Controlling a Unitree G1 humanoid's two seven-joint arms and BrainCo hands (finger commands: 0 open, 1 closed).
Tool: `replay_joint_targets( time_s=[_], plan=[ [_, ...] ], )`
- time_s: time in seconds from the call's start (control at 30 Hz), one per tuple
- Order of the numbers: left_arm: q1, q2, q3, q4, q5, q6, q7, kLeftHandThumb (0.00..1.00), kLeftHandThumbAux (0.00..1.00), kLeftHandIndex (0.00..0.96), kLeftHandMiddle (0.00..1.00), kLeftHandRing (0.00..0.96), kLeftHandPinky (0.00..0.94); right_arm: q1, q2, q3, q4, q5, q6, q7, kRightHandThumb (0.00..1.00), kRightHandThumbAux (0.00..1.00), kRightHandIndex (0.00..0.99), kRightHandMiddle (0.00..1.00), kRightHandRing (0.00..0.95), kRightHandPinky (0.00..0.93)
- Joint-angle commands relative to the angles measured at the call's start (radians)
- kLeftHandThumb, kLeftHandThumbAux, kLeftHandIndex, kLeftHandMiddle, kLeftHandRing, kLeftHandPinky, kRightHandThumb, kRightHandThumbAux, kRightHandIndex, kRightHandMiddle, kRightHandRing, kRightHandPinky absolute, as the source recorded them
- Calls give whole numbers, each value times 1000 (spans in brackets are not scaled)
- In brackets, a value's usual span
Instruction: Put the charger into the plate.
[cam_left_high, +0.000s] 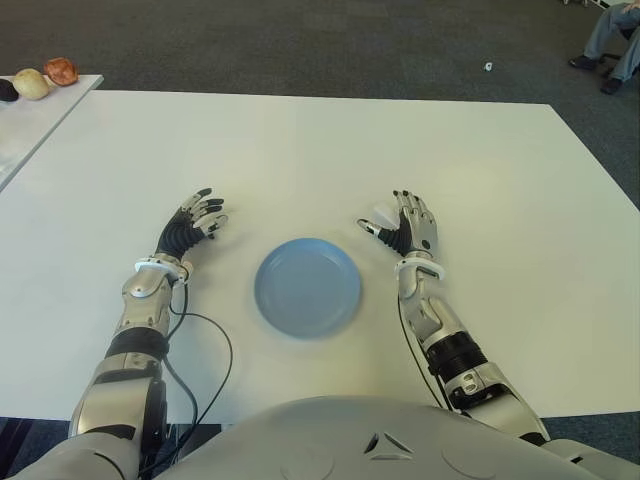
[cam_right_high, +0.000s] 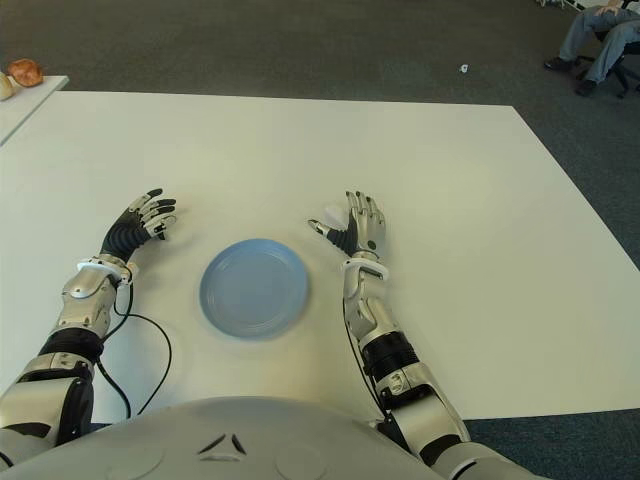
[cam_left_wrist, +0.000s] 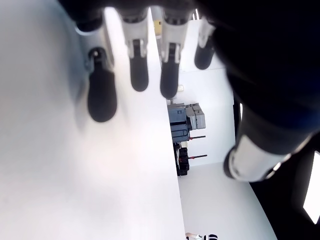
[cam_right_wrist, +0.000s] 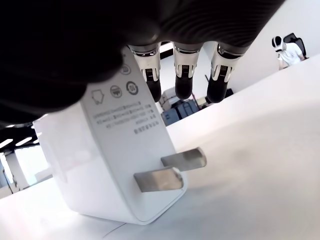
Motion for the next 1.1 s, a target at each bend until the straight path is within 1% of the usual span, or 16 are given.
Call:
replay_joint_targets(
  time_s=[0.03, 0.07, 0.13, 0.17, 0.23, 0.27, 0.37, 0.43, 0.57, 0.6, 0.63, 0.7, 0.73, 0.83, 1.0, 1.1],
  plan=[
    [38, -17, -18, 23, 16, 53, -3, 22, 724, 109, 226, 187, 119, 14, 15, -2, 40, 31, -10, -27, 376, 311, 0, 0, 14, 115],
    [39, -16, -18, 21, 16, 53, -3, 22, 725, 110, 227, 187, 119, 14, 17, -3, 43, 34, -14, -37, 377, 313, 0, 0, 20, 129],
    [40, -15, -18, 19, 16, 54, -3, 22, 726, 110, 227, 186, 115, 13, 19, -4, 48, 39, -18, -49, 383, 324, 0, 13, 69, 207],
    [40, -15, -18, 18, 17, 54, -3, 22, 726, 110, 227, 186, 115, 12, 20, -4, 52, 41, -21, -56, 384, 326, 0, 15, 76, 218],
    [41, -15, -18, 16, 17, 56, -2, 22, 727, 111, 228, 186, 115, 9, 22, -4, 62, 45, -26, -68, 394, 336, 0, 50, 122, 281],
    [41, -16, -18, 15, 16, 57, -2, 22, 728, 112, 228, 187, 114, 7, 23, -4, 69, 47, -29, -76, 402, 340, 14, 71, 142, 300],
    [42, -16, -16, 13, 12, 61, -5, 23, 730, 116, 231, 188, 113, 4, 25, -4, 79, 52, -32, -91, 466, 371, 116, 179, 247, 395],
    [42, -15, -14, 12, 10, 63, -7, 24, 730, 118, 232, 190, 116, 3, 29, -4, 84, 57, -33, -100, 544, 409, 194, 243, 312, 442],
    [42, -16, -12, 12, 8, 67, -9, 27, 733, 120, 235, 194, 124, 0, 36, -8, 92, 66, -30, -115, 632, 447, 263, 321, 386, 489],
    [41, -16, -12, 12, 7, 67, -9, 28, 735, 121, 236, 196, 127, 0, 40, -11, 94, 68, -25, -121, 660, 459, 286, 381, 431, 526],
    [41, -16, -12, 12, 7, 68, -9, 29, 736, 121, 237, 197, 129, -1, 44, -13, 95, 70, -21, -126, 763, 517, 323, 419, 488, 580],
    [40, -16, -12, 13, 9, 68, -7, 29, 737, 120, 238, 199, 130, -2, 47, -15, 98, 72, -16, -131, 853, 566, 355, 453, 537, 626],
    [41, -15, -12, 12, 9, 69, -7, 30, 738, 120, 238, 199, 131, -3, 52, -16, 100, 71, -9, -138, 850, 588, 361, 466, 551, 639],
    [42, -14, -12, 10, 10, 72, -6, 30, 739, 116, 234, 197, 130, -6, 62, -22, 106, 73, -1, -161, 847, 653, 386, 497, 654, 708],
    [44, -16, -12, 5, 11, 73, -2, 34, 742, 113, 231, 193, 124, -5, 78, -37, 108, 87, -10, -206, 851, 672, 394, 525, 752, 784],
    [45, -15, -13, 1, 13, 75, -1, 36, 744, 111, 230, 193, 122, -4, 85, -43, 104, 101, -13, -207, 853, 674, 396, 531, 793, 796]
  ],
)
